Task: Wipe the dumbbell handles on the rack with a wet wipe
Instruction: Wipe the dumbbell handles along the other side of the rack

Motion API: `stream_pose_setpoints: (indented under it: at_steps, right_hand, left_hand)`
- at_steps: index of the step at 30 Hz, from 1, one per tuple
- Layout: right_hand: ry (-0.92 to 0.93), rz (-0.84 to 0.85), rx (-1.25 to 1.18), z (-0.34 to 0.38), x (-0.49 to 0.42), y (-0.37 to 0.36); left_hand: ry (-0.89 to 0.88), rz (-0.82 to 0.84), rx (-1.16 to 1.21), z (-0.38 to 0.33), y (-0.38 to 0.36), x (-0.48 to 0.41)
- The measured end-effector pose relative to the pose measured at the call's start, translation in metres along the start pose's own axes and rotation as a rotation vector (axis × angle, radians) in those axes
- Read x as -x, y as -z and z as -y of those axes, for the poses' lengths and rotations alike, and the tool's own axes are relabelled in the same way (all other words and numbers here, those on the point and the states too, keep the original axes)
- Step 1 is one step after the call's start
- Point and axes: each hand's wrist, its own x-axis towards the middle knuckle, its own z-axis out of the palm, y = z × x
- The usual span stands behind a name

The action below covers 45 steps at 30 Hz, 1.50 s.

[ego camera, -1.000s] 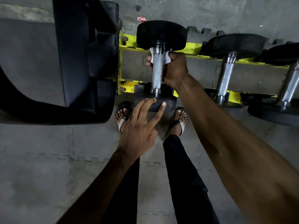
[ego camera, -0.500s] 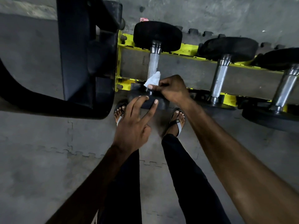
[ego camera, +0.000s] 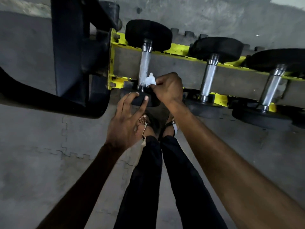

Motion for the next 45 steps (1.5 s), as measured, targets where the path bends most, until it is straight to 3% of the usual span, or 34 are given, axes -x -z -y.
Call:
stream_pose_setpoints:
  at_steps: [5,8,11,18,24,31,36,41,45]
  right_hand:
    - [0.035,-0.097,-0.308,-0.015,0.016,0.068]
    - [0.023,-0.286,-0.286,-0.049,0.017,0.120]
    - [0.044,-0.350,-0.191,-0.090,0.012,0.152]
    - [0.068,-0.068,-0.008,-0.120,0.002,0.138]
    - [-0.116,0.140,0.008,-0.112,-0.010,0.145]
    - [-0.043,-0.062,0.048,-0.116,-0.001,0.131]
    - [-0.050,-0.150,-0.105,-0.120,0.003,0.127]
    - [0.012,-0.381,-0.329,-0.105,-0.021,0.119]
    - [-0.139,-0.506,-0.513,-0.083,-0.060,0.121]
  left_hand:
    - [0.014,0.054,-0.022,-0.035,-0.002,-0.001]
    - [-0.057,0.084,0.079,-0.073,-0.014,-0.007]
    - [-0.138,0.166,0.130,-0.111,-0.031,-0.020]
    - [-0.163,0.288,0.045,-0.159,-0.065,-0.035]
    - [-0.119,0.268,0.002,-0.163,-0.064,-0.036]
    - [-0.102,0.256,0.000,-0.166,-0.067,-0.035]
    - [-0.108,0.248,-0.007,-0.164,-0.067,-0.036]
    - [-0.116,0.237,0.018,-0.161,-0.067,-0.035]
    - [-0.126,0.232,0.075,-0.160,-0.068,-0.036]
